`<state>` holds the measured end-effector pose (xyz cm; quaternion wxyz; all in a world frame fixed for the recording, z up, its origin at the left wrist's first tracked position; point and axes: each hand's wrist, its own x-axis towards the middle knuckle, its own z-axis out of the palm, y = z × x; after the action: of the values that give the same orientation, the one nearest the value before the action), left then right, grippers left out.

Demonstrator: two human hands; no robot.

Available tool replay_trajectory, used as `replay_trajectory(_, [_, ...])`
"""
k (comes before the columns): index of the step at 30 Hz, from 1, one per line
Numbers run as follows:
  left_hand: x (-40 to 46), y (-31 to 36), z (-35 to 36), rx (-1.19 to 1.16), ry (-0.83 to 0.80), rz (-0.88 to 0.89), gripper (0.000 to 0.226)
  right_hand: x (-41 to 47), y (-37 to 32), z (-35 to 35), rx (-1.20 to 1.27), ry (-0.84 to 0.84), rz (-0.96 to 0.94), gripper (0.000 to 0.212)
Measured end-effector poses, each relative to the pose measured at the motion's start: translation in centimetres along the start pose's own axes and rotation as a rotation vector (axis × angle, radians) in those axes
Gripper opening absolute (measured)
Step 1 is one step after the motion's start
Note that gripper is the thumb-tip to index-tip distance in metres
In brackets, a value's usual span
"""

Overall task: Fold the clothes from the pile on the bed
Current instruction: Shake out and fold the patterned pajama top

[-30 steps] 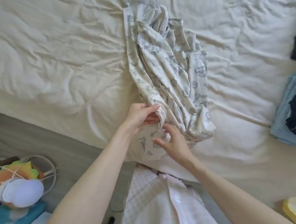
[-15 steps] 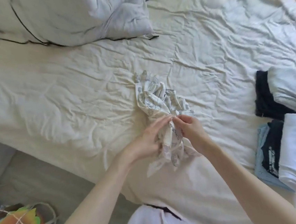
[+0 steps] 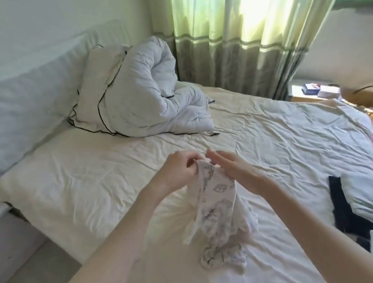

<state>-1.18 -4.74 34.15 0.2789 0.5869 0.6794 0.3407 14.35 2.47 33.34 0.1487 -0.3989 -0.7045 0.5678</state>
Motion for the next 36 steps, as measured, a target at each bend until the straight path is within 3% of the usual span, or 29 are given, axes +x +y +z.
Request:
replay_trajectory(5, [3.0,3.7,-4.2,-0.062,0.219,-0.063,0.015,-1.2,-3.7,-0.1,-0.069,0.259,-0.261,0.034])
replay_trajectory(11, [4.8,7.6,-7.9,-0.098,0.225,-0.112,0.019,-1.3,-7.5,0.7,-0.049,0.226,-0.199,0.056])
replay_trajectory(14, [4.4,8.2,-9.1,-0.028,0.251,-0.090,0.012,-0.5,-8.9,1.7,-0.128,0.337,-0.244,0.013])
replay_trajectory(16, [3.8,8.0,-10.1,-0.020,0.229,-0.058,0.012,-0.1,-9.4,1.6,-0.130,0.370,-0.251,0.014])
replay_trajectory(19, [2.1,7.1,-12.0,-0.092,0.130,-0.021,0.016,0.3,-10.7,0.5,0.162,0.284,-0.156,0.021])
replay_trajectory(23, [-0.5,4.0,-12.9,-0.005,-0.085,-0.020,0.030,1.0,-12.9,-0.7,0.478,0.044,-0.043,0.029])
replay_trajectory(26, [-2.2,0.0,-12.7,-0.003,-0.068,-0.091,0.015,1.6,-13.3,-0.7,0.457,0.004,-0.024,0.034])
replay_trajectory(29, [-3.7,-2.4,-13.0,-0.296,-0.011,-0.226,0.011,2.4,-12.8,0.2,0.398,0.011,-0.024,0.036])
replay_trajectory(33, [-4.1,-2.9,-13.5,-0.673,0.070,-0.378,0.017,3.1,-11.6,1.8,0.378,-0.118,-0.044,0.008])
replay_trajectory(35, [-4.3,-2.9,-14.2,-0.719,0.092,-0.426,0.020,3.7,-10.4,2.0,0.267,-0.238,-0.069,0.023])
replay_trajectory(36, [-4.4,-2.7,-14.7,-0.730,0.096,-0.439,0.021,3.8,-9.7,2.2,0.080,-0.229,-0.098,0.026])
